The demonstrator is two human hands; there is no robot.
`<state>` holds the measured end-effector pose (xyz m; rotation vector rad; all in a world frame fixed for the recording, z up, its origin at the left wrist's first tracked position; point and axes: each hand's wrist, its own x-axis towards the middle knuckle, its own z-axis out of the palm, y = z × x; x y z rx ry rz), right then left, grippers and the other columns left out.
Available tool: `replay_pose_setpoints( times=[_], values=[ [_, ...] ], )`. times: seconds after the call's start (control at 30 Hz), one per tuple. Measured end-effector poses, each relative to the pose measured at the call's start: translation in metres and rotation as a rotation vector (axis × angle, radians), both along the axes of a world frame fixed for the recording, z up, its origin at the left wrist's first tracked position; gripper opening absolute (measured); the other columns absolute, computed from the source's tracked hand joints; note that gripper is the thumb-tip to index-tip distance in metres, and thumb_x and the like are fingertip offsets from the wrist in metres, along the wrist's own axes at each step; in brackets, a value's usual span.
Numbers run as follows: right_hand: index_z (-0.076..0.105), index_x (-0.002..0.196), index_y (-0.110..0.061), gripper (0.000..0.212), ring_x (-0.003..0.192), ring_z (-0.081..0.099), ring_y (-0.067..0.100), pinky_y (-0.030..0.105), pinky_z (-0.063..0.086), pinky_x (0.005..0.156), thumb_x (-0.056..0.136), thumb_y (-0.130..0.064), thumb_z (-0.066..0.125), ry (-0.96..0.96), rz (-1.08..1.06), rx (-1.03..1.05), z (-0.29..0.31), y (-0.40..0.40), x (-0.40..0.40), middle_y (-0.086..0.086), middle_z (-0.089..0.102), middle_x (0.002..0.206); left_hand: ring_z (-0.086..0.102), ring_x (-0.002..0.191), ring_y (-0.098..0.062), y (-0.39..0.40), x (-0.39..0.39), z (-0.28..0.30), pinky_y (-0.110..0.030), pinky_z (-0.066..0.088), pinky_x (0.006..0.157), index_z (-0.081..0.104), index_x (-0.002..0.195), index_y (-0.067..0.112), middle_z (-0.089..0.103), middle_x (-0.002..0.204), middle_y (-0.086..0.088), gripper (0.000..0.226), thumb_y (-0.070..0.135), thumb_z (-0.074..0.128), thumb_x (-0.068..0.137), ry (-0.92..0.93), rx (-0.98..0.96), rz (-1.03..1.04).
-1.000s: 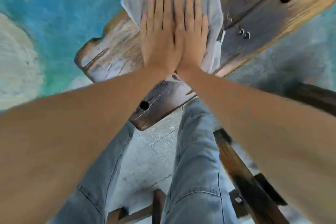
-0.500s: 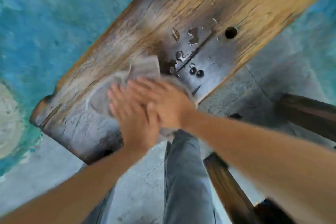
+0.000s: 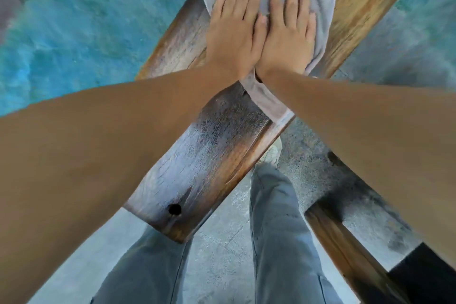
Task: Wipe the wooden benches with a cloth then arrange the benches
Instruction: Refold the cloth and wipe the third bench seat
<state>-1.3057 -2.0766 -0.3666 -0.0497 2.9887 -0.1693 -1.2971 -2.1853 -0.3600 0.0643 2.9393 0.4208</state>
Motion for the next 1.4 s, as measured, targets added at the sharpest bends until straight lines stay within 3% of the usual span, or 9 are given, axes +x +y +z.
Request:
replay_pose_setpoints(
  times=[0.13, 0.27, 0.53, 0.67, 0.77, 0.87, 1.0, 1.1, 1.4],
  values=[
    [0.007, 0.162, -0.026, 0.062, 0.157, 0.005, 0.024, 0.039, 0.008, 0.126, 0.102, -0.042, 0.015, -0.049, -0.145, 0.044, 0.003, -0.035, 0.072, 0.005, 0.003, 0.17, 0.013, 0.155, -0.024, -0.033, 0.057, -0.004, -0.041, 0.011, 0.127, 0.02, 0.158, 0.009, 0.019, 0.167, -0.008, 0.058, 0.032, 0.016, 0.105, 0.033, 0.079, -0.147],
    [0.012, 0.161, -0.019, 0.063, 0.156, 0.01, 0.03, 0.045, 0.015, 0.125, 0.104, -0.039, 0.026, -0.025, -0.016, 0.007, 0.002, -0.071, 0.151, 0.014, 0.01, 0.168, 0.016, 0.155, -0.023, -0.077, 0.15, -0.004, -0.04, 0.013, 0.127, 0.023, 0.157, 0.008, 0.022, 0.166, -0.008, 0.056, 0.03, 0.021, 0.106, 0.006, 0.077, -0.098],
    [0.013, 0.161, -0.017, 0.07, 0.157, 0.005, 0.028, 0.045, 0.006, 0.126, 0.099, -0.037, 0.037, -0.115, 0.622, -0.052, -0.012, -0.107, 0.275, 0.011, 0.007, 0.169, 0.006, 0.156, -0.025, -0.108, 0.34, 0.007, -0.041, 0.01, 0.127, 0.01, 0.158, 0.003, 0.005, 0.167, -0.01, 0.065, 0.034, 0.015, 0.102, -0.187, 0.038, 0.276],
    [0.026, 0.159, -0.018, 0.064, 0.156, 0.013, 0.025, 0.043, 0.009, 0.127, 0.101, -0.039, 0.044, -0.144, 0.967, -0.072, -0.005, -0.096, 0.281, 0.005, 0.023, 0.167, 0.008, 0.155, -0.031, -0.09, 0.376, 0.022, -0.048, 0.021, 0.124, 0.013, 0.157, -0.003, 0.009, 0.166, -0.018, 0.073, 0.045, 0.014, 0.102, -0.295, 0.049, 0.396],
    [0.034, 0.157, -0.02, 0.059, 0.154, 0.021, 0.02, 0.041, 0.015, 0.126, 0.102, -0.041, 0.043, -0.2, 1.325, -0.138, -0.002, -0.073, 0.23, 0.001, 0.031, 0.164, 0.004, 0.155, -0.036, -0.065, 0.365, 0.029, -0.047, 0.015, 0.126, 0.011, 0.156, -0.007, 0.006, 0.165, -0.025, 0.091, 0.063, 0.022, 0.098, -0.38, 0.085, 0.548],
    [0.031, 0.158, -0.024, 0.058, 0.155, 0.02, 0.017, 0.042, 0.015, 0.126, 0.103, -0.04, 0.04, -0.21, 1.576, -0.056, -0.002, -0.049, 0.15, -0.003, 0.029, 0.165, 0.007, 0.153, -0.043, -0.043, 0.326, 0.024, -0.052, 0.014, 0.125, 0.012, 0.153, -0.012, 0.01, 0.16, -0.035, 0.095, 0.062, 0.028, 0.096, -0.34, 0.133, 0.537],
    [0.02, 0.161, -0.022, 0.062, 0.156, 0.011, 0.019, 0.044, 0.012, 0.126, 0.103, -0.041, 0.031, -0.137, 1.477, 0.031, -0.004, -0.033, 0.087, 0.001, 0.02, 0.167, 0.001, 0.154, -0.038, -0.036, 0.247, 0.008, -0.045, -0.001, 0.125, 0.005, 0.155, -0.009, 0.004, 0.163, -0.03, 0.091, 0.058, 0.027, 0.097, -0.247, 0.135, 0.521],
    [0.023, 0.16, -0.018, 0.063, 0.156, 0.013, 0.02, 0.044, 0.013, 0.126, 0.102, -0.041, 0.029, -0.107, 1.337, 0.013, -0.001, -0.016, 0.049, 0.003, 0.023, 0.167, 0.0, 0.154, -0.038, -0.028, 0.191, -0.002, -0.047, 0.001, 0.125, 0.005, 0.154, -0.01, 0.003, 0.163, -0.029, 0.088, 0.054, 0.026, 0.098, -0.194, 0.092, 0.432],
    [0.028, 0.158, -0.012, 0.066, 0.154, 0.02, 0.023, 0.04, 0.011, 0.127, 0.098, -0.038, 0.037, -0.013, 1.259, -0.034, 0.0, 0.035, -0.095, 0.007, 0.027, 0.165, 0.001, 0.153, -0.044, 0.012, 0.028, -0.008, -0.052, 0.004, 0.125, 0.004, 0.153, -0.013, 0.004, 0.16, -0.035, 0.086, 0.052, 0.021, 0.098, -0.083, -0.015, 0.311]
  ],
)
